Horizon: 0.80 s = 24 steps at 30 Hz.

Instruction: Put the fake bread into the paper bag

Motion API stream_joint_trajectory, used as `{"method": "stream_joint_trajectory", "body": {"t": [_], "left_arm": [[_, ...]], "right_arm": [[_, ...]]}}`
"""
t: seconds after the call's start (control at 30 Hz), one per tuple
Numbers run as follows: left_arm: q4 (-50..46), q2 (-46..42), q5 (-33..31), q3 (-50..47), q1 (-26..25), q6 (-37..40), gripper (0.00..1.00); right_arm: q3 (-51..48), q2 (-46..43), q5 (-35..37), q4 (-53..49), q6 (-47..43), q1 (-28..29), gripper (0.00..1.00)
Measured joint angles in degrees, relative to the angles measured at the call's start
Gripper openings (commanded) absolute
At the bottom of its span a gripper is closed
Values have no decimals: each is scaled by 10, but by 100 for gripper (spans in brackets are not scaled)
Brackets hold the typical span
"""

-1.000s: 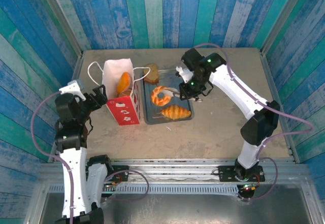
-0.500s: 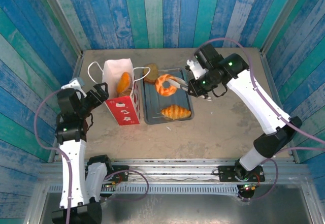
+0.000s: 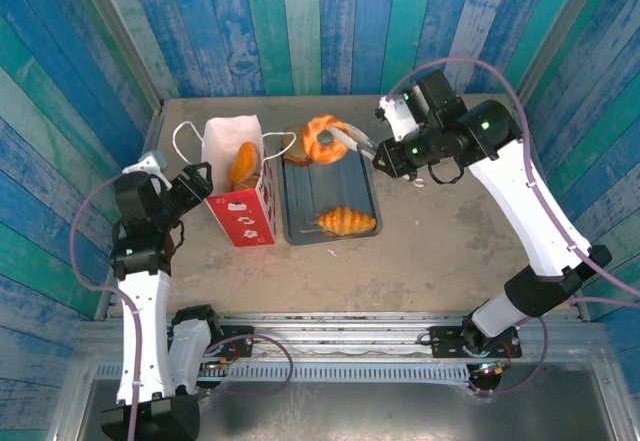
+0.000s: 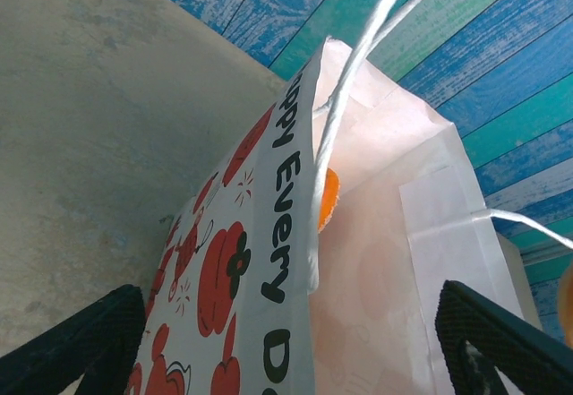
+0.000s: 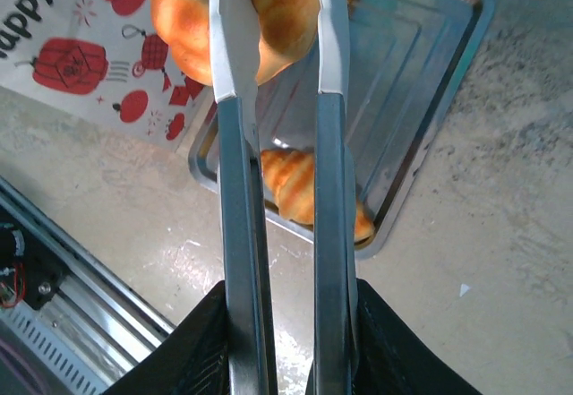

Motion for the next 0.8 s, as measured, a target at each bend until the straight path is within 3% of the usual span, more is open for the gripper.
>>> {"method": "stream_joint_trajectory", "body": {"t": [0.47,0.8], "left_arm": [[16,0,8,-9,0,-2,73],[19,0,2,-14,0,-1,63]], "right_arm": [[211,91,33,-8,-1,5,33],[254,140,13,14,-2,63,34]]}}
